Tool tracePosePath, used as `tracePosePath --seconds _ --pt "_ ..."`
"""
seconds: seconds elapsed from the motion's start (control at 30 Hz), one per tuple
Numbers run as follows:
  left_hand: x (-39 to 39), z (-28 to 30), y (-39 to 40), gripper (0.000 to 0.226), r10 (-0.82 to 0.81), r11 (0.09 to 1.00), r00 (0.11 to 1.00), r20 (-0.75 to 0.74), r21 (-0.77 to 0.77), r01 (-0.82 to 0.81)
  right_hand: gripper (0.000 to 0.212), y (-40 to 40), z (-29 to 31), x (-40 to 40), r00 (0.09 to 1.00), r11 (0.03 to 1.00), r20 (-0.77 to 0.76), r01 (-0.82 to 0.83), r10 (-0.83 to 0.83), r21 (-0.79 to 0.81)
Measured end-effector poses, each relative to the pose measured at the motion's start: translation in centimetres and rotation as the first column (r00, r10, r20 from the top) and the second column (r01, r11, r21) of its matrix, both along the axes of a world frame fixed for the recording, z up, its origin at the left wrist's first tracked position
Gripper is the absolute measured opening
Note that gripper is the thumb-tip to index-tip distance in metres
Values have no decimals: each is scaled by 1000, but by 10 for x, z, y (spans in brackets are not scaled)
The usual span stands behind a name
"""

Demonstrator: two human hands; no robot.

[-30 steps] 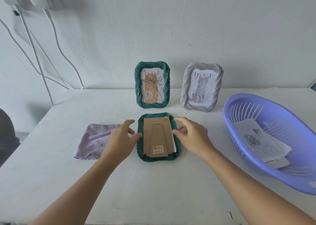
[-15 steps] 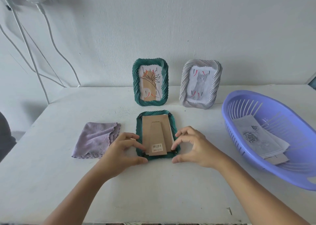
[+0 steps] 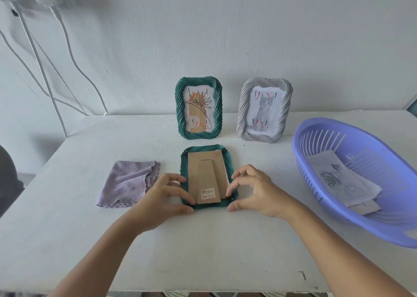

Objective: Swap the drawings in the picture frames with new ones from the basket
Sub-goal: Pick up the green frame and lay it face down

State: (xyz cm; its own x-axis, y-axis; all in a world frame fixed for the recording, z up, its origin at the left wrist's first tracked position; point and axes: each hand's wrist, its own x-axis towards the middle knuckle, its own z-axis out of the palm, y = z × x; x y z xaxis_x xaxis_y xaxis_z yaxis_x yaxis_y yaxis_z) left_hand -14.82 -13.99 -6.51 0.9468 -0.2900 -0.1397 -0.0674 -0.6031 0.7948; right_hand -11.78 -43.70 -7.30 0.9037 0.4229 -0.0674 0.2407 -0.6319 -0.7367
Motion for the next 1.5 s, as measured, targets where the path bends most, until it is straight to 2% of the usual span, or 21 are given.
tracePosePath --seconds 0.33,0.5,0.6,0.73,1.13,1.27,1.33,1.4,1.47,1.5 --pt "1 -2 0 13 -13 1000 1000 15 20 13 30 -5 -6 8 995 993 -20 -95 94 -64" --pt "2 -1 -1 13 -8 1000 1000 12 30 8 16 -5 -7 10 988 981 -28 -153 151 -117" --pt "1 -2 0 13 -9 999 1000 16 33 8 16 -5 -9 9 990 987 -39 -136 133 -87" --pt "0 -2 0 13 -6 1000 1000 14 29 5 32 -8 -7 6 993 994 -50 -107 106 -29" --pt "-1 -2 -2 13 6 1000 1000 23 17 -6 14 -3 0 6 989 987 -49 -144 141 -72" --pt "-1 0 -2 13 4 999 1000 11 35 -5 15 -3 3 5 988 987 -78 -140 135 -76" --pt "-1 4 0 14 -16 999 999 -31 42 17 21 -3 7 4 986 994 -130 -109 109 9" --pt "2 10 2 20 16 1000 997 -76 -22 -18 27 -4 10 7 985 986 -170 1 28 166" --pt "10 14 3 29 162 982 986 -26 -96 -164 31 -3 10 14 984 964 -127 151 -126 218" --pt "17 14 4 34 245 967 969 35 -80 -242 35 -1 7 19 976 961 -73 214 -204 176"
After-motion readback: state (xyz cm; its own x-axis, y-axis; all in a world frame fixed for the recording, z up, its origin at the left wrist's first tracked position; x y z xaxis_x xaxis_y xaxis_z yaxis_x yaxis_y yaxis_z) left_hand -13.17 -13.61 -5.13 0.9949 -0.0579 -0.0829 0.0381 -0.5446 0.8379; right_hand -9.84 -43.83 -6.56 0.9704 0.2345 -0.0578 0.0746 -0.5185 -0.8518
